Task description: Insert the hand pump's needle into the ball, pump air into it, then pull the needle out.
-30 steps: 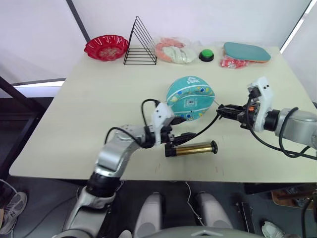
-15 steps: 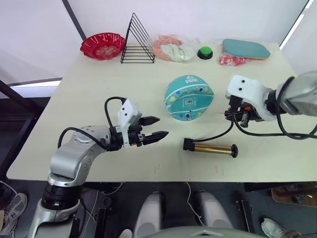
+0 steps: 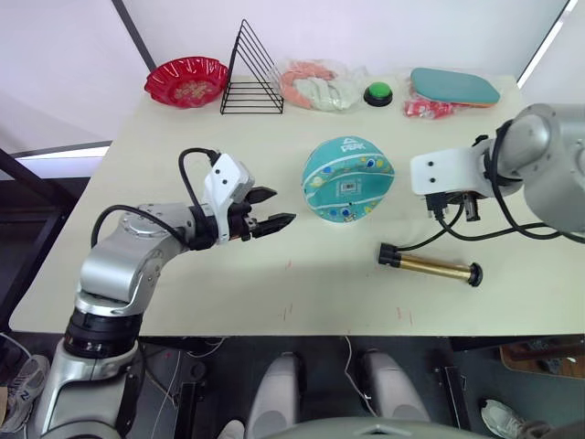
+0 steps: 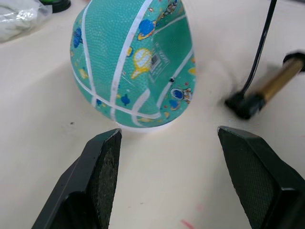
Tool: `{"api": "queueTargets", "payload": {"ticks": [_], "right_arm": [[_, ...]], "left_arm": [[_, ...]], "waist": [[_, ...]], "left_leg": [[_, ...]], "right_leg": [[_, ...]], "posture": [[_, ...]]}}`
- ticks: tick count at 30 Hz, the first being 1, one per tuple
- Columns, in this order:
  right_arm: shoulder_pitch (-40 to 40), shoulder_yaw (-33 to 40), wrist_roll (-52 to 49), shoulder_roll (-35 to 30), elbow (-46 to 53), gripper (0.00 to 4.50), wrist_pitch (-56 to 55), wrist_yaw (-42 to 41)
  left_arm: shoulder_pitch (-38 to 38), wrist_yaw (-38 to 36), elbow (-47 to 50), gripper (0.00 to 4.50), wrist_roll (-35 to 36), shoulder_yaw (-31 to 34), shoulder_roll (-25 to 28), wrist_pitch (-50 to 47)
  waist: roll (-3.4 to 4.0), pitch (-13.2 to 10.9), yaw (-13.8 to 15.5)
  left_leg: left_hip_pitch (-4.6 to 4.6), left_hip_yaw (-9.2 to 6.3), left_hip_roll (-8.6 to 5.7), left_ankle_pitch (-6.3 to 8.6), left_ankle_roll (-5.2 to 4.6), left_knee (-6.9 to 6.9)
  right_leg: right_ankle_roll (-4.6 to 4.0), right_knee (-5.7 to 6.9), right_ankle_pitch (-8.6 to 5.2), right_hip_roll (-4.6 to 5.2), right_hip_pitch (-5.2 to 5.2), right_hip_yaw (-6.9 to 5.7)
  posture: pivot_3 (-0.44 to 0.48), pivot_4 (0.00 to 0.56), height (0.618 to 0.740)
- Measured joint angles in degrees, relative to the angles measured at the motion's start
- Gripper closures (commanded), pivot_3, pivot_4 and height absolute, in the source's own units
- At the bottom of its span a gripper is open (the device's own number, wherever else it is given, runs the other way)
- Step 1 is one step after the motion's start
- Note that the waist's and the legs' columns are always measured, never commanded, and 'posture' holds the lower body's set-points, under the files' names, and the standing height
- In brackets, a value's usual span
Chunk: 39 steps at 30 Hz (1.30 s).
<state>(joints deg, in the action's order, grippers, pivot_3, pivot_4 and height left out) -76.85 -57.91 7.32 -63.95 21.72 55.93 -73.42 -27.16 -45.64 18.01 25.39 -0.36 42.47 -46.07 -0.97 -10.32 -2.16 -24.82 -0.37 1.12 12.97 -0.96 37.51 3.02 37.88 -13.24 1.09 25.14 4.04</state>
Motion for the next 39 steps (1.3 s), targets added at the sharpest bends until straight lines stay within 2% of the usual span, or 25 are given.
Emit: {"api": "queueTargets", "payload": {"ticks": [3,9,17,29,30,35,36,38,39], "right_arm": [[0.00,-0.04,3.44,5.27,1.76,4.15,3.69,-1.47],[1.03,-0.04,6.62,11.17,2.18,4.15,9.93,-0.43],[2.77,-0.41,7.77,16.83,2.01,4.15,14.83,2.01],[4.30,-1.12,7.96,24.10,-3.80,4.15,17.46,9.45],[4.30,-1.13,7.97,26.19,-5.95,4.15,17.17,10.86],[4.31,-1.69,8.21,27.61,-9.40,4.15,15.69,13.06],[4.32,-1.91,8.34,27.90,-10.35,4.15,15.14,13.62],[4.39,-2.04,8.67,28.34,-11.49,4.15,14.63,14.14],[4.39,-2.04,8.67,28.34,-11.49,4.15,14.63,14.14]], "left_arm": [[-3.15,1.30,-1.96,1.10,-1.73,-2.18,-0.14,-1.14],[-8.25,3.88,-8.52,1.10,-4.46,-4.54,-3.18,-1.76],[-14.03,4.82,-16.47,1.10,-7.33,-7.44,-8.72,-1.33],[-17.33,7.66,-24.15,1.10,-12.71,-10.89,-15.00,1.37],[-17.99,9.40,-25.88,1.62,-13.98,-10.94,-16.89,2.11],[-18.35,12.01,-27.34,3.61,-15.24,-10.55,-18.95,2.63],[-18.32,12.58,-27.31,4.15,-15.23,-10.03,-19.33,2.24],[-18.32,13.14,-27.21,4.47,-15.20,-9.65,-19.80,1.57],[-18.32,13.14,-27.21,4.47,-15.20,-9.65,-19.80,1.57]], "waist": [[0.00,0.00,-0.04],[-0.01,0.01,0.14],[-0.01,0.01,0.11],[-0.01,0.01,-0.14],[-0.02,0.01,-0.11],[-0.03,0.02,0.12],[-0.03,0.02,0.07],[-0.02,0.02,0.00],[-0.02,0.02,0.00]], "left_leg": [[0.00,-0.03,0.00,-0.01,0.01,0.05],[-0.05,-0.04,-0.07,-0.01,0.01,0.19],[-0.08,-0.09,-0.10,-0.01,0.01,0.36],[0.03,-0.16,-0.13,-0.02,0.01,0.91],[0.03,-0.16,-0.13,-0.05,0.04,0.94],[0.00,-0.17,-0.16,-0.06,0.06,1.00],[0.00,-0.16,-0.16,-0.06,0.06,1.00],[-0.01,-0.16,-0.16,-0.06,0.07,0.98],[-0.01,-0.16,-0.16,-0.06,0.07,0.98]], "right_leg": [[-0.01,0.06,0.01,-0.04,0.00,-0.01],[-0.01,0.11,0.02,-0.02,-0.03,-0.08],[-0.02,0.24,0.03,-0.01,-0.05,-0.11],[-0.02,0.98,0.02,-0.06,-0.07,-0.11],[-0.02,0.99,0.03,-0.07,-0.08,-0.11],[-0.01,0.99,0.04,-0.02,-0.10,-0.11],[-0.01,0.98,0.04,-0.01,-0.09,-0.11],[-0.01,0.99,0.04,-0.01,-0.08,-0.11],[-0.01,0.99,0.04,-0.01,-0.08,-0.11]], "posture": [[0.000,0.150,0.740],[0.000,0.150,0.740],[0.000,0.150,0.740],[0.000,0.150,0.740],[0.000,0.150,0.740],[0.000,0.150,0.740],[0.000,0.150,0.740],[0.000,0.150,0.740],[0.000,0.150,0.740]]}}
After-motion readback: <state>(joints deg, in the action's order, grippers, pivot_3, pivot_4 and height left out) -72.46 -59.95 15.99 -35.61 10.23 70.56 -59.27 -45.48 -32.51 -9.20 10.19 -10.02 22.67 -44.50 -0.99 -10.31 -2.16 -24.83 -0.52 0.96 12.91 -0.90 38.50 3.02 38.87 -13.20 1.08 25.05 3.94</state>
